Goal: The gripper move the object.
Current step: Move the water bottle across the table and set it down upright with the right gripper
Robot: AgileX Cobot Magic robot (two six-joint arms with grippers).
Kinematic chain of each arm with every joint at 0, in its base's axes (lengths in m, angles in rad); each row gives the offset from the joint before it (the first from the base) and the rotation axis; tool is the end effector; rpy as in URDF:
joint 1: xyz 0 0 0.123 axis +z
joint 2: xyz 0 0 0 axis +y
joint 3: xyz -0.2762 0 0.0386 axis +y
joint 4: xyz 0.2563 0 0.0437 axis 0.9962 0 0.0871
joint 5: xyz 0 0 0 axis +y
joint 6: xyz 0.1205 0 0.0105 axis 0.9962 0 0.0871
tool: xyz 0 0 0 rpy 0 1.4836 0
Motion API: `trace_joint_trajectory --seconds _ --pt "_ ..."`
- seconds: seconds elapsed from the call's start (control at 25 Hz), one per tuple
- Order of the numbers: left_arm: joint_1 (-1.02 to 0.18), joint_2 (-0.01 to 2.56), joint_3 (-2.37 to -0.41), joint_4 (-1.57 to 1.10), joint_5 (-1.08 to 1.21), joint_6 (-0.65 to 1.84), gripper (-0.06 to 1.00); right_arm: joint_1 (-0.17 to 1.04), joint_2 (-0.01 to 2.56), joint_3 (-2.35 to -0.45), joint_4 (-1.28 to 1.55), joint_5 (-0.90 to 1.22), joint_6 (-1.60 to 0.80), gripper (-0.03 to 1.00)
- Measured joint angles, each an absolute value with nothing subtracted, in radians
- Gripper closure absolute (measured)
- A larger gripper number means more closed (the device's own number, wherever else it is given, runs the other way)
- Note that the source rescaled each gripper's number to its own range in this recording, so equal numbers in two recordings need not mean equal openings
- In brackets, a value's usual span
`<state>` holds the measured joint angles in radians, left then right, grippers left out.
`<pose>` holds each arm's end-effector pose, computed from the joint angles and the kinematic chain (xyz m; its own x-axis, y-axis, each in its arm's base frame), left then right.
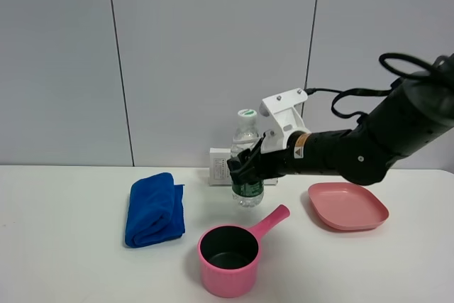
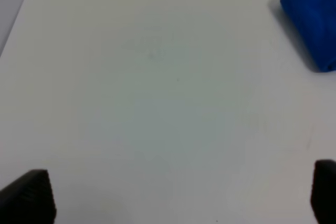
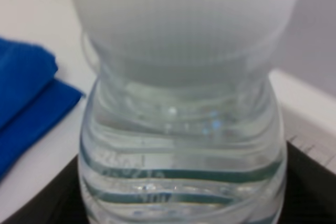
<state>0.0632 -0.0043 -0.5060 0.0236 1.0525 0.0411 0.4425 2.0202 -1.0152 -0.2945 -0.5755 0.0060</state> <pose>0.0343 0.0047 0.2706 -0.4422 0.0249 -0.8966 -0.0583 0.9967 0.0564 0.3901 0.2060 0.1197 -0.1768 -0.3469 -0.9211 -0.6171 0.7682 -0.1708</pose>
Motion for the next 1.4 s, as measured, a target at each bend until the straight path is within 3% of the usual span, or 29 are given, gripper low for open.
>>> trace_joint_trajectory --seconds 0.48,0.88,1.2,1.4 --pt "0.063 -0.004 -0.506 0.023 1.052 0.041 -0.06 0.442 1.556 -0.958 -0.237 -0.149 0.0 0.97" --pt "0.063 -0.004 -0.506 0.023 1.052 0.041 -0.06 0.409 1.196 -0.585 0.05 -0.11 -0.167 0.97" --pt "0.063 -0.004 -0.506 0.023 1.052 0.041 -0.06 0.335 1.163 -0.423 0.092 -0.104 -0.162 0.97" --pt "0.063 -0.004 -0.506 0.023 1.052 0.041 -0.06 0.3 1.168 -0.32 0.093 -0.265 -0.169 0.97"
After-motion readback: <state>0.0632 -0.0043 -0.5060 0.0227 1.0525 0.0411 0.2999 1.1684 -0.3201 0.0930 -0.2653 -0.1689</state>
